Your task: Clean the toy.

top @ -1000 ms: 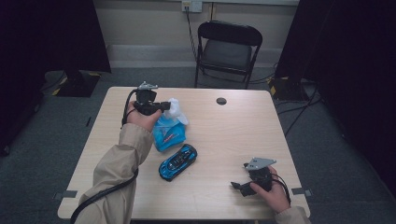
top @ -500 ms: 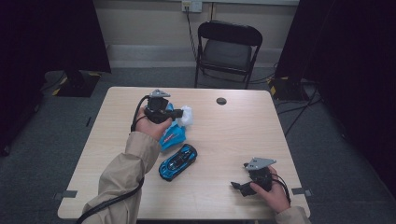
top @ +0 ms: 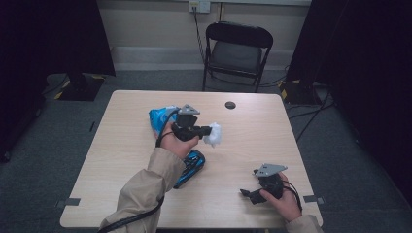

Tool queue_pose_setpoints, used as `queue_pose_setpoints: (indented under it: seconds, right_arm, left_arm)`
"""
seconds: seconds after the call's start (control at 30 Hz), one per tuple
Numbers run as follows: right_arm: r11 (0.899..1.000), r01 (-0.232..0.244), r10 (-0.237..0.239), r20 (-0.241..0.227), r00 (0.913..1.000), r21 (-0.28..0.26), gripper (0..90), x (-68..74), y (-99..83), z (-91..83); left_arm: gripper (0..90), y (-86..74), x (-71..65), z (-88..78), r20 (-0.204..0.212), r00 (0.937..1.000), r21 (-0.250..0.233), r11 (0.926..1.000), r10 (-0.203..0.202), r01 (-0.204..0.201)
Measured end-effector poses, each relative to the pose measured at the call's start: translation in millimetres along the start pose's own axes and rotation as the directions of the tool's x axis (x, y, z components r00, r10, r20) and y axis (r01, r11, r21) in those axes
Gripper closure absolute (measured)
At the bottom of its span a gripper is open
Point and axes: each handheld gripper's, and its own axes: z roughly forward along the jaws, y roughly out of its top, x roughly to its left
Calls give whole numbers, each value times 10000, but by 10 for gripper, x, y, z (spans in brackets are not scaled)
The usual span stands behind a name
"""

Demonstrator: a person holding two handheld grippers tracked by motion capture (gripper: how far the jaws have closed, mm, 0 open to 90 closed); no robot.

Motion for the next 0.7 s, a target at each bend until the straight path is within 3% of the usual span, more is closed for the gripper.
queue_pose_setpoints:
  seconds: [0.23, 0.43, 0.7]
  right_arm:
    - [10000, -14, 14, -15, 10000, 12, 54, 1, 0, 0]
    - [10000, -21, 21, -10, 10000, 11, 54, 2, 0, 0]
    - [10000, -20, 20, -10, 10000, 9, 54, 1, 0, 0]
  left_arm:
    - [900, -168, -219, 289, 693, 9971, 579, 9977, 305, -345]
    - [900, -336, -319, 499, 1062, 9935, 1088, 9927, 411, -527]
    - [900, -563, -388, 706, 1256, 9905, 1572, 9847, 561, -757]
